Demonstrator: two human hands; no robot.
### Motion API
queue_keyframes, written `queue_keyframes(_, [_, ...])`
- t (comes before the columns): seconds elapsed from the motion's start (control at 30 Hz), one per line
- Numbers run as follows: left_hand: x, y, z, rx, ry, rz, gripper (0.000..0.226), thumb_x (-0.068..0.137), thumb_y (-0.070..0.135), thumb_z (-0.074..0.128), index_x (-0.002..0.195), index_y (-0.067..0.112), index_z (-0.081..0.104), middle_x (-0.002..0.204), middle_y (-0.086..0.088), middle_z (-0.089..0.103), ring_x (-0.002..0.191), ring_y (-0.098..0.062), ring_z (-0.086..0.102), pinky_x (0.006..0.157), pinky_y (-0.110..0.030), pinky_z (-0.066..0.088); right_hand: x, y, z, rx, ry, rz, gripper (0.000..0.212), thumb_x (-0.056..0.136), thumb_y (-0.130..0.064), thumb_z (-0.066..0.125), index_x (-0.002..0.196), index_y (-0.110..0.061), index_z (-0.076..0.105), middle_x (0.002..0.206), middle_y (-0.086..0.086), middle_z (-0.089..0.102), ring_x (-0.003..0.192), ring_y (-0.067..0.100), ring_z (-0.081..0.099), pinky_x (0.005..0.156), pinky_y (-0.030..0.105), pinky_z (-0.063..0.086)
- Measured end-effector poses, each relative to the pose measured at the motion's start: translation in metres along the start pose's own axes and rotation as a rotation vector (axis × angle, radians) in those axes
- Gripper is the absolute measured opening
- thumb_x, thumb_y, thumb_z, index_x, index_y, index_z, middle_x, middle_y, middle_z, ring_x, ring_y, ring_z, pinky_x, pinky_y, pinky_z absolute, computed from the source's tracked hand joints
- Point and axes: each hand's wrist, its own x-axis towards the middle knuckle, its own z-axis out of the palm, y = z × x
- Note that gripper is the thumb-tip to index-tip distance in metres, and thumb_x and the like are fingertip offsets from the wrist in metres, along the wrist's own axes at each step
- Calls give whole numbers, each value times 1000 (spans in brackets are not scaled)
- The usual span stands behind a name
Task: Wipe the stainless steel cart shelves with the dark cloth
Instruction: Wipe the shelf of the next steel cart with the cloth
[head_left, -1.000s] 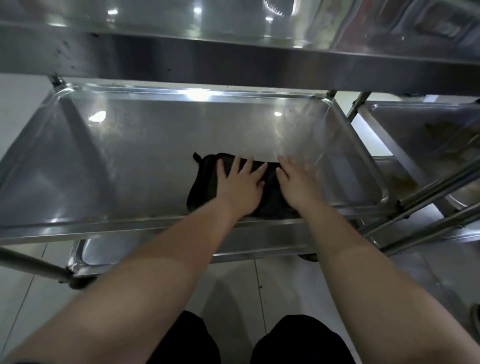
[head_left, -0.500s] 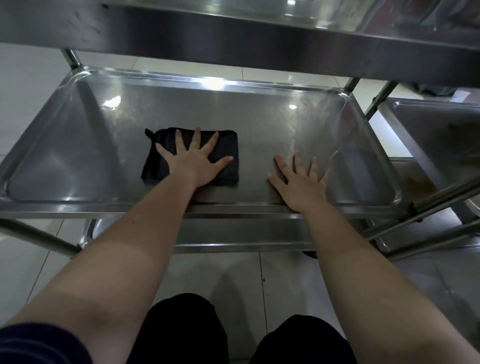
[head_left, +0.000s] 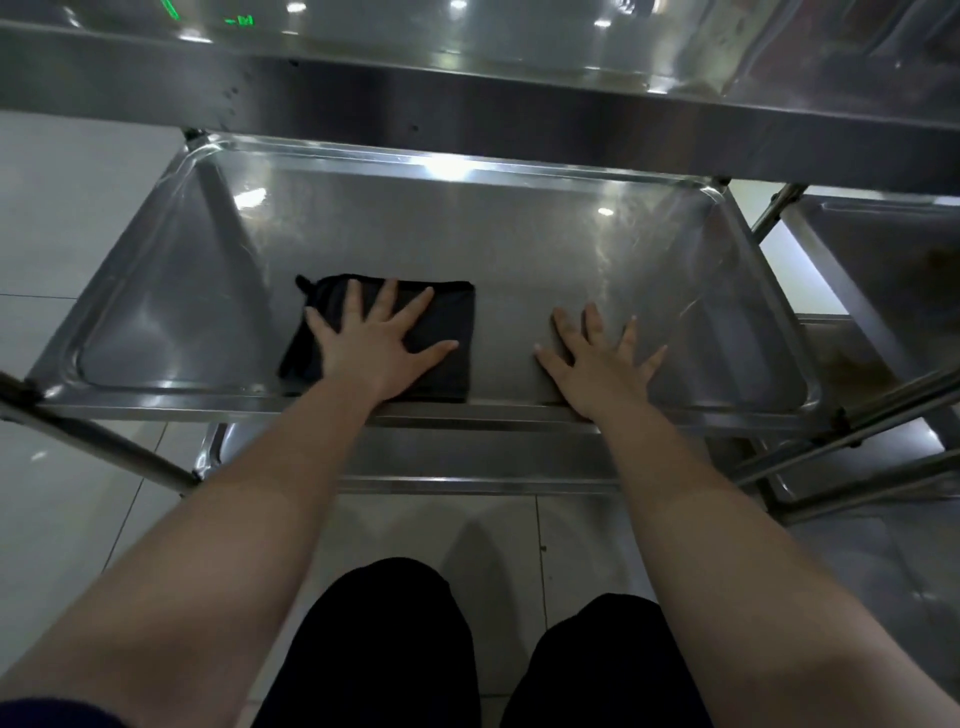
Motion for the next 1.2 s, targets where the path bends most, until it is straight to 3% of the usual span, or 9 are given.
queue_keyframes(0.13, [-10,-66,-5,-15,-38,-91,87,69,94,7,147,60,-11,163,12,-16,150,-30,-15,111,-73,-2,-2,-5,0,-24,14,22,69,87,-81,11,149,-57,-4,163,-17,-16,147,41,-20,104,76,-15])
queue_keyframes(0.23, [-10,-63,-8,-7,-70,-88,87,67,95,5,144,61,-16,162,13,-20,149,-32,-18,109,-74,-4,2,-17,-3,-35,10,12,67,89,-79,10,150,-55,-2,164,-14,-14,146,44,-18,103,78,-13])
queue_keyframes(0.33, [-9,-58,-6,-16,-65,-71,90,63,96,3,144,61,-16,162,12,-20,149,-31,-19,109,-75,-4,9,-47,-7,-60,14,-135,66,91,-76,12,152,-52,1,165,-13,-7,148,43,-15,109,74,-4])
queue_keyframes(0.47, [-9,-61,-7,-24,-71,-76,96,57,100,3,143,61,-16,162,12,-21,149,-32,-20,109,-75,-4,13,-65,-3,-108,40,-202,62,94,-72,9,151,-53,-5,165,-13,-8,149,41,-10,109,73,-5])
queue_keyframes(0.73, [-11,35,1,1,-115,-29,100,62,101,14,146,56,-17,161,10,-27,145,-38,-27,104,-79,-7,28,-54,-15,-16,-126,-228,54,102,-57,14,151,-52,-7,163,-16,-17,148,36,-19,110,71,-10])
queue_keyframes(0.9, [-10,37,4,-37,-71,-25,101,60,102,14,146,59,-15,161,12,-24,147,-34,-25,106,-77,-8,28,-35,-13,-77,-61,-314,59,98,-66,16,151,-52,-5,164,-15,-10,150,36,-10,114,67,-3])
queue_keyframes(1.07, [-11,34,0,-42,-69,-38,101,57,102,11,146,60,-12,162,13,-22,147,-33,-24,107,-76,-7,40,55,-23,-52,-23,-83,68,89,-80,17,150,-56,-2,164,-15,-11,149,40,-10,114,68,-6])
queue_keyframes(1.2, [-12,38,1,-32,-74,-73,99,61,101,14,147,59,-12,162,12,-22,147,-36,-24,107,-77,-7,39,65,-18,-91,47,-41,67,90,-78,13,151,-54,-2,165,-12,-8,149,43,-9,112,70,-5])
